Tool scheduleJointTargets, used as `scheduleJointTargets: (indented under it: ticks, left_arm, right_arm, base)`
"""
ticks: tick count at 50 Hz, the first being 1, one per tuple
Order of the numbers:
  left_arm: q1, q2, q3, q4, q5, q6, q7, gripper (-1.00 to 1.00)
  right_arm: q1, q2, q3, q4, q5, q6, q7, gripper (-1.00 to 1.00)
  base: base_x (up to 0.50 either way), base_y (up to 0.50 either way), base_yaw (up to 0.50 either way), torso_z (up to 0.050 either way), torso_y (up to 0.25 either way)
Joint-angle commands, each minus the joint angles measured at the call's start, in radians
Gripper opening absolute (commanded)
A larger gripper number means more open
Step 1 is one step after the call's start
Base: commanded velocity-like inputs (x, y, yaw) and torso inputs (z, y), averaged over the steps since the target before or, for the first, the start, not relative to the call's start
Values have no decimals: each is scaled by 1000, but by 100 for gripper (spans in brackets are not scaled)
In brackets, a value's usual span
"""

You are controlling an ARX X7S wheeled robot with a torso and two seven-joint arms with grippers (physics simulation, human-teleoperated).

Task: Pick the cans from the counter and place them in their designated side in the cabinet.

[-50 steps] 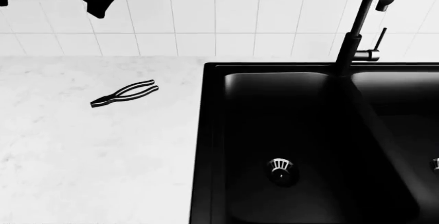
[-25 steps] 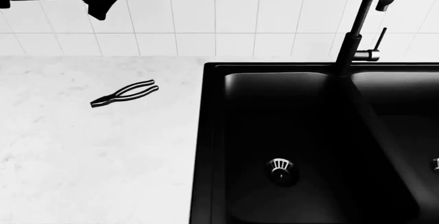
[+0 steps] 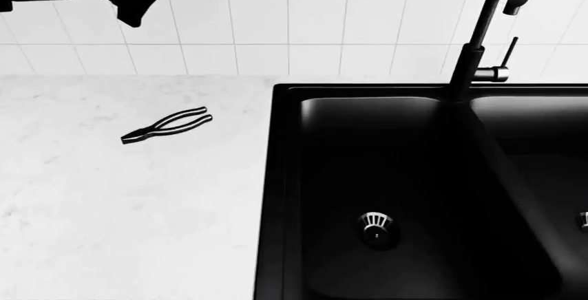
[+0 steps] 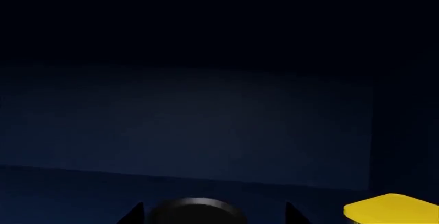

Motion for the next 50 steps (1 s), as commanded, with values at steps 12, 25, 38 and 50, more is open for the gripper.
scheduleJointTargets:
  ticks: [12, 25, 38, 50]
  left_arm:
    - [-3, -1, -1, 4, -2, -2, 1, 100]
    - [0, 1, -2, 0, -2, 2, 1, 100]
    - [1, 5, -1, -4, -2, 3, 3, 100]
    - [6, 6, -3, -8, -5, 7, 4, 100]
  right_arm:
    - [1, 0, -2, -1, -3, -1, 0, 100]
    - [1, 0, -2, -1, -3, -1, 0, 100]
    - [1, 0, -2, -1, -3, -1, 0, 100]
    - [1, 0, -2, -1, -3, -1, 0, 100]
  base:
    - [-66, 6, 0, 0, 1]
    - [-324, 28, 0, 0, 0]
    - [-321, 12, 0, 0, 0]
    - [-305, 5, 0, 0, 0]
